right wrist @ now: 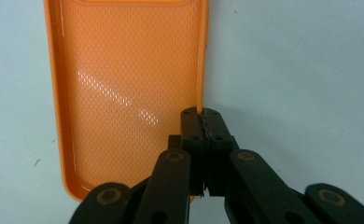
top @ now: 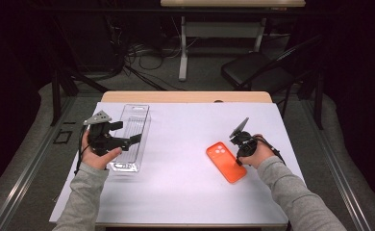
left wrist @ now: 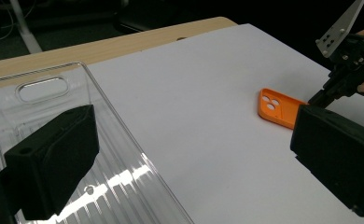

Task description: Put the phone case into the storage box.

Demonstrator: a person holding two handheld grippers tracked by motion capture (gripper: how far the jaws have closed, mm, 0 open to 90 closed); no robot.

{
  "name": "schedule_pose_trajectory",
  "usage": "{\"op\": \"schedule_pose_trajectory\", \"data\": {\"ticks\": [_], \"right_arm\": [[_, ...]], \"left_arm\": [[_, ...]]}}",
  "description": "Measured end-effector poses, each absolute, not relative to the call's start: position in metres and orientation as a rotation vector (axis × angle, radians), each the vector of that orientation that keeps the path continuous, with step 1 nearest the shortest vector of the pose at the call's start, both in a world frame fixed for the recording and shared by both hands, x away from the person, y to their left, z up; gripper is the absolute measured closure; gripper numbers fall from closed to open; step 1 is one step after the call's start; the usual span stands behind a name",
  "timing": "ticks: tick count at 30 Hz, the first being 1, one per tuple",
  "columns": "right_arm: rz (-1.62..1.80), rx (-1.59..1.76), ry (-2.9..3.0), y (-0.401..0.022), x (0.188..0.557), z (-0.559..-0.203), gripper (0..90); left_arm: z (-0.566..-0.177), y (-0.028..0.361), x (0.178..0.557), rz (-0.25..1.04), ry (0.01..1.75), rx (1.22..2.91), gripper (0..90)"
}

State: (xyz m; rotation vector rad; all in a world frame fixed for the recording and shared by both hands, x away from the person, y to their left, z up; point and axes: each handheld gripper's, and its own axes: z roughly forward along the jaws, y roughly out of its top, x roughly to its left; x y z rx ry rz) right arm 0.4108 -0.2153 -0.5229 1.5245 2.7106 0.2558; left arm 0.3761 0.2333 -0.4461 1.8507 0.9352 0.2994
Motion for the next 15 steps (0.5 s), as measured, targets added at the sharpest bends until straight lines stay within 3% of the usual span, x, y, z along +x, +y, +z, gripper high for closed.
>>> {"op": "schedule_pose_trajectory", "data": {"ticks": [15], "right_arm": [[0.307, 1.539, 2.697, -0.217, 0.406, -0.511, 89.9]], "left_arm": [[-0.446, 0.232, 0.375, 0.302, 0.932, 1.854, 1.5]]}}
